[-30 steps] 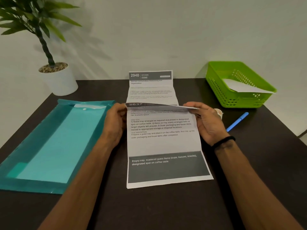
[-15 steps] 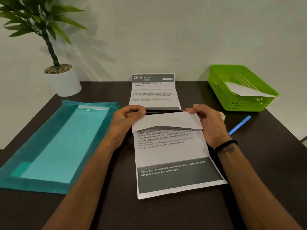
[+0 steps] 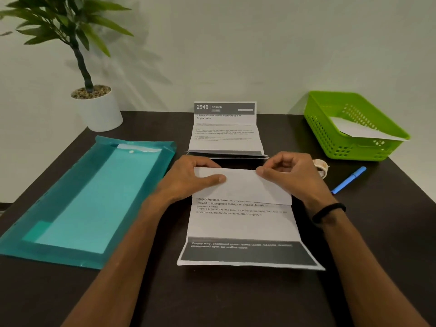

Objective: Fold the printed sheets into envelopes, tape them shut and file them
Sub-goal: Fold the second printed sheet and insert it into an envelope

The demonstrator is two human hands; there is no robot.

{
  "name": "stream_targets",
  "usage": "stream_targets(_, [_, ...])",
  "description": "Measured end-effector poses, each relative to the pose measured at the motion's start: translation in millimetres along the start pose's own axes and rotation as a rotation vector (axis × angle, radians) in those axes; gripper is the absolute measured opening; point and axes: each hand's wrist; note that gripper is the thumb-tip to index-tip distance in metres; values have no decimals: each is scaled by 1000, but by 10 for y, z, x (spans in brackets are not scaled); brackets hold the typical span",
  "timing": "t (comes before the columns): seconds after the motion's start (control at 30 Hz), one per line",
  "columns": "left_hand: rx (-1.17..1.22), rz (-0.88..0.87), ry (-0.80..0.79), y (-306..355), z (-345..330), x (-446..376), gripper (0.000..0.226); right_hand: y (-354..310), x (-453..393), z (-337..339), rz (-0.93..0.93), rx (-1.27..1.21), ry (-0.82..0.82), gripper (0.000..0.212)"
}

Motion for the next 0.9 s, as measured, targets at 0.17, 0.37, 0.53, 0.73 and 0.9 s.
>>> stream_targets(0.17, [-421, -289, 223, 13, -93, 33, 36, 16, 9, -119, 74, 120, -204, 29])
stream_targets(0.37, [-507, -404, 161, 135, -293, 129, 22, -41, 25, -203, 181, 146, -228, 44])
stream_targets(0.53, [-451, -389, 206, 171, -423, 186, 14, -96, 52, -273, 198, 128, -250, 47])
stream_targets(0.73, [-449, -276, 232, 198, -369, 185, 11, -99, 53, -279, 176, 73, -190, 37])
stream_targets(0.9, [-375, -204, 263, 115, -190, 121, 10, -64, 36, -204, 143, 19, -77, 29])
Point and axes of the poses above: each hand's wrist, its own x-axis away from the middle knuckle, its own z-axis out of the back of the hand, y = z × x, and after that the axes turned 13 degrees about z, right-handed
